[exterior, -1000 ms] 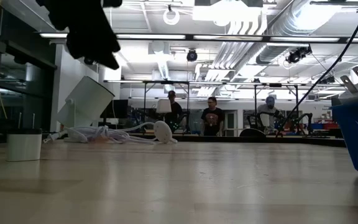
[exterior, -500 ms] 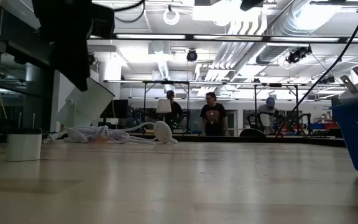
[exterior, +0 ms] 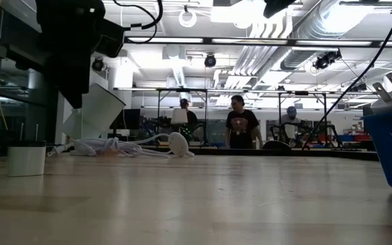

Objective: Pick & Place Office items
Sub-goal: Put the white black charger adapter into the blue bin

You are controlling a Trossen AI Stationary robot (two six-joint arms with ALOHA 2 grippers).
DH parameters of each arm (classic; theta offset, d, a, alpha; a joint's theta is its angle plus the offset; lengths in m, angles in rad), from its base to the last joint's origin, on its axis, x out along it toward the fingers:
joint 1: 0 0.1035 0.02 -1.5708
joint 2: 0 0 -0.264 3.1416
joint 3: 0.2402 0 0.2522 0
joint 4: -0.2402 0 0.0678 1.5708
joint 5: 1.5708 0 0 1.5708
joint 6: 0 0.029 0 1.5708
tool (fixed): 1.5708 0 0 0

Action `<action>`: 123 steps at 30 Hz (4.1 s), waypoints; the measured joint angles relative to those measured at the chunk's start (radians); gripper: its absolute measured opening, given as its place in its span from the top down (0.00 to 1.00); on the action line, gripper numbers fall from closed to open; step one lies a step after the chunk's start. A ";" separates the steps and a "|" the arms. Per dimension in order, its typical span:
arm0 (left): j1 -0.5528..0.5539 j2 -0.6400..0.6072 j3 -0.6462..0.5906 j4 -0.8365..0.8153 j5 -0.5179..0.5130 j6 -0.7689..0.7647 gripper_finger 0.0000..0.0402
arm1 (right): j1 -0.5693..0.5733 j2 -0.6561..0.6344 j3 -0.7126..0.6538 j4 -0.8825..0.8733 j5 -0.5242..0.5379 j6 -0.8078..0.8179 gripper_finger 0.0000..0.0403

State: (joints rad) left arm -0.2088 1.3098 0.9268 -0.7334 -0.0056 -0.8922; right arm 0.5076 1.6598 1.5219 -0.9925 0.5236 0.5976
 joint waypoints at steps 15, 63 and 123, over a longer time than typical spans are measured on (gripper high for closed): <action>-0.129 0.121 0.000 0.088 -0.054 0.005 0.43 | 0.000 0.000 0.000 -0.004 -0.002 0.003 0.51; -0.271 0.271 -0.001 0.151 -0.121 -0.140 0.43 | 0.001 -0.001 0.000 0.002 -0.007 0.012 0.51; -0.283 0.213 0.000 0.185 -0.134 0.005 0.68 | 0.001 -0.001 0.000 0.009 -0.036 0.061 0.51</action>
State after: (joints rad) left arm -0.4919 1.5232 0.9264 -0.5485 -0.1398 -0.8867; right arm 0.5087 1.6592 1.5215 -0.9833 0.4873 0.6582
